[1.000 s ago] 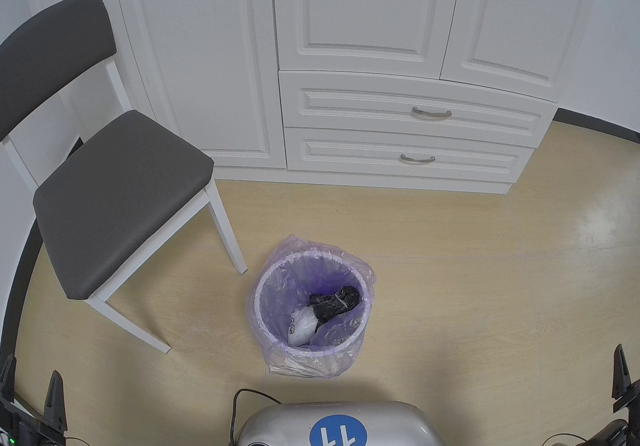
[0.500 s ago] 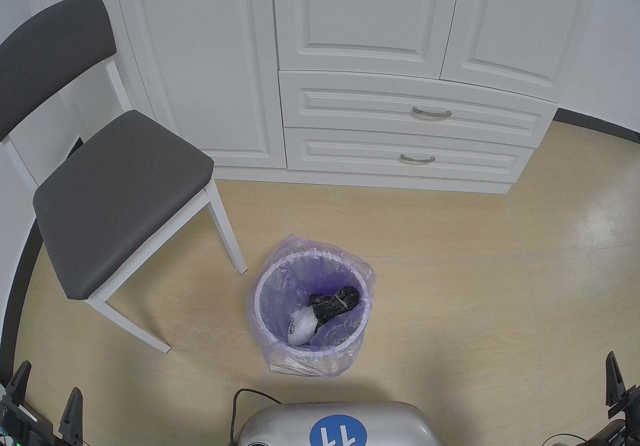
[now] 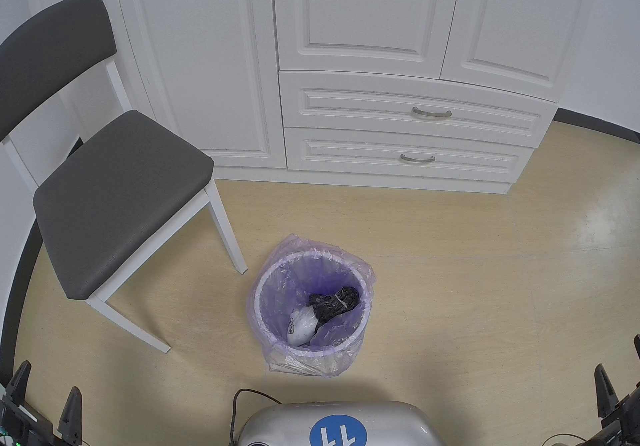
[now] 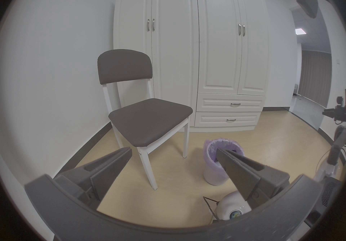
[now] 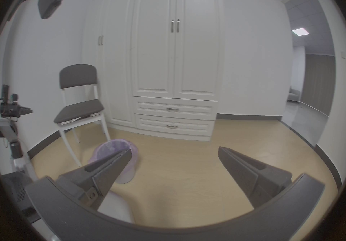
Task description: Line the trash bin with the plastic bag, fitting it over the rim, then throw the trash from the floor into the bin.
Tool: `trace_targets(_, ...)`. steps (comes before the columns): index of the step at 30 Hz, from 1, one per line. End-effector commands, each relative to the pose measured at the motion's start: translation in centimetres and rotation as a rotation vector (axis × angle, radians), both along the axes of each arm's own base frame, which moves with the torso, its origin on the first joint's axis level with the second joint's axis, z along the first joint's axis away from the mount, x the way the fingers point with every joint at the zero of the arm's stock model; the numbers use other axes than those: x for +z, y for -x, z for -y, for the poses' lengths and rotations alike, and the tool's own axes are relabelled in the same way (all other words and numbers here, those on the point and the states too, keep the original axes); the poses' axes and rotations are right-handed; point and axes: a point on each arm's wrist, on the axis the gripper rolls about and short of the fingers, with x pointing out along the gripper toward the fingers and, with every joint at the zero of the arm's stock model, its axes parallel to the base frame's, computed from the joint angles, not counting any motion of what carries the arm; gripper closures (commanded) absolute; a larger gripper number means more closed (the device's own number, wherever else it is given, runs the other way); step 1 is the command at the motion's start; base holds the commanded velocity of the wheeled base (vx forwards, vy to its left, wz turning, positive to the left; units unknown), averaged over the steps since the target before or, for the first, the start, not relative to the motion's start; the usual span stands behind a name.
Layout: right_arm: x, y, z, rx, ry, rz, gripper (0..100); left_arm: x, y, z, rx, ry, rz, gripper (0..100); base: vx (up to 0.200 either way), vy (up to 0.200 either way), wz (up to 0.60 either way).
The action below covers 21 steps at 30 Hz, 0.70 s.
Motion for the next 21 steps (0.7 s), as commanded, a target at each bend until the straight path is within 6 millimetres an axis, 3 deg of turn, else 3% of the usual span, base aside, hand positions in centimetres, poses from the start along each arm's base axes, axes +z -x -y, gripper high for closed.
trace_targets(1,-0.60,-0.03,0.28,-0.119,-0.071,-0.010,0,-0.47,-0.01,-0.01,0.007,0.025,-0.001,0,0.000,0.000,0.00)
trace_targets(8,-1.17,-0.03,0.07,-0.029,-0.059,-0.075,0,-0.53,-0.02,-0.01,0.004,0.000,-0.003,0,0.000,0.000,0.00)
trace_targets(21,-1.12,-0.04,0.08,-0.031,-0.074,-0.067,0,-0.53,-0.02,-0.01,0.004,-0.005,-0.003,0,0.000,0.000,0.00)
